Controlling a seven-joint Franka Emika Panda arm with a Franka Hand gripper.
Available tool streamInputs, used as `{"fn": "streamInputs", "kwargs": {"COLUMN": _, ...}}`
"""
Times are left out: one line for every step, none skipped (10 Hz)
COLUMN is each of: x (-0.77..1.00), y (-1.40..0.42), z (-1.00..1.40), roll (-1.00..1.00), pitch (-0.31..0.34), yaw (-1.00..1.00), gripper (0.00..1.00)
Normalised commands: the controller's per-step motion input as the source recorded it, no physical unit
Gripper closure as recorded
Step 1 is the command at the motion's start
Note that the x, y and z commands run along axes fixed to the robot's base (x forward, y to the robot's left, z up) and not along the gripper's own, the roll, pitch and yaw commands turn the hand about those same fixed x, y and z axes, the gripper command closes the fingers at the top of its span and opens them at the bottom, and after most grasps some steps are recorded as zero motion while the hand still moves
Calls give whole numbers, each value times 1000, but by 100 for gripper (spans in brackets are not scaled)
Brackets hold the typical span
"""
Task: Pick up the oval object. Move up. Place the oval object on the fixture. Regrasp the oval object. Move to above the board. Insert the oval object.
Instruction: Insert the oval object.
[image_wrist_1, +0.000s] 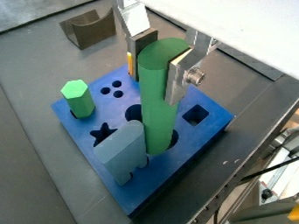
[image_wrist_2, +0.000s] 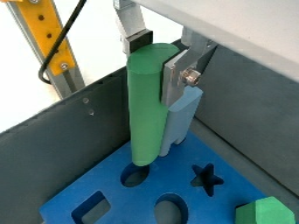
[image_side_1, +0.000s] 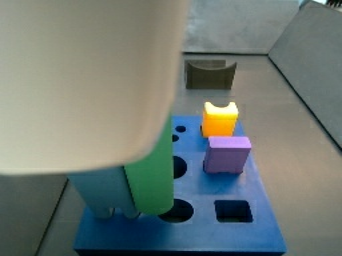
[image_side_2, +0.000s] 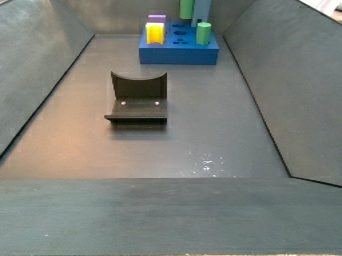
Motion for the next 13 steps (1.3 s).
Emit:
{"fn": "streamInputs", "kwargs": {"x": 617, "y": 0, "z": -494, "roll": -3, "pitch": 0, "yaw": 171, "gripper": 100}}
{"fn": "streamInputs", "kwargs": {"x": 563, "y": -183, "z": -646, "roll": 23, "pitch": 0, "yaw": 94, "gripper": 100}}
{"fn": "streamInputs", "kwargs": {"x": 609, "y": -380, "z": -666, "roll": 59, "pitch": 0, "yaw": 0, "gripper": 100}}
{"fn": "streamInputs", "kwargs": {"x": 689, "y": -306, "z": -640, "roll": 70, "pitch": 0, "yaw": 0, "gripper": 100}}
{"fn": "streamInputs", "kwargs": {"x": 486, "y": -9, "z": -660, "roll": 180, "pitch": 4, "yaw": -26, "gripper": 100}}
{"fn": "streamInputs", "kwargs": {"x": -14, "y": 146, "z": -711, "roll": 166, "pitch": 0, "yaw": -191, "gripper": 100}}
{"fn": "streamInputs", "kwargs": {"x": -83, "y": 240, "z": -649, "roll": 114, "pitch": 0, "yaw": -226, "gripper": 100}}
{"fn": "streamInputs", "kwargs": {"x": 0, "y": 323, "z": -560, "roll": 73, "pitch": 0, "yaw": -240, "gripper": 100}}
{"fn": "streamInputs", "kwargs": {"x": -94, "y": 229, "z": -586, "roll": 44, "pitch": 26, "yaw": -334, "gripper": 100}}
{"fn": "streamInputs", "kwargs": {"x": -63, "y": -97, "z": -811, "roll": 56, "pitch": 0, "yaw": -343, "gripper": 100}}
{"fn": "streamInputs", "kwargs": {"x": 103, "y": -597, "z": -1000, "roll": 159, "pitch": 0, "yaw": -223, "gripper": 100}}
{"fn": "streamInputs", "kwargs": {"x": 197, "y": -537, "z": -1000, "roll": 157, "pitch": -4, "yaw": -180, "gripper": 100}}
{"fn": "streamInputs", "kwargs": {"x": 0, "y": 0, "z": -429, "roll": 111, "pitch": -57, "yaw": 0, "gripper": 100}}
